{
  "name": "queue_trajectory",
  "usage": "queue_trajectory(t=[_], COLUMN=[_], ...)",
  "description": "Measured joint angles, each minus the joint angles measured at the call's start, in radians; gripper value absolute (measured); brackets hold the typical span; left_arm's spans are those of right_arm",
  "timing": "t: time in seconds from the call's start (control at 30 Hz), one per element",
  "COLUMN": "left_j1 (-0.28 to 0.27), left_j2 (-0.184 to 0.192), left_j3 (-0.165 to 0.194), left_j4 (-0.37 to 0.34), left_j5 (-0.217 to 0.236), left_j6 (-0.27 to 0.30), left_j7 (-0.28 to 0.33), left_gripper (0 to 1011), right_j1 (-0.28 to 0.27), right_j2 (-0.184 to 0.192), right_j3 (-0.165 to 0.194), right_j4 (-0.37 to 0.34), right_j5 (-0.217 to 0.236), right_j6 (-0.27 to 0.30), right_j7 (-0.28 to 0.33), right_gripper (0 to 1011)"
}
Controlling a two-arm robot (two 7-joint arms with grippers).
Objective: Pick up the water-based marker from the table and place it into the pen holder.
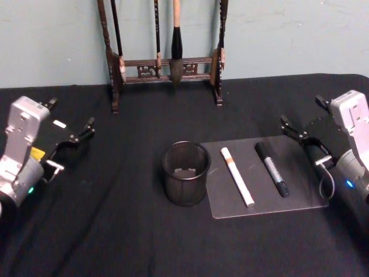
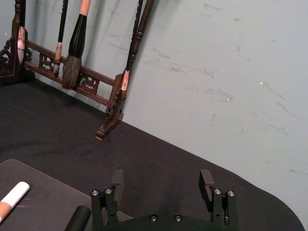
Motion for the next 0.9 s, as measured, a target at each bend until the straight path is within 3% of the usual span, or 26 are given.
queue_trajectory(t=[0.9], left_j1=[0.0], left_j2=[0.0], left_j3=[0.0], left_j4=[0.0], left_j5=[0.0], left_j6=[0.0], left_j7=[0.0], left_gripper=[1001], right_j1=[0.0], right_j2=[0.0], right_j3=[0.0], right_j4=[0.0], right_j5=[0.0], right_j6=[0.0], right_j7=[0.0], right_gripper=[1003])
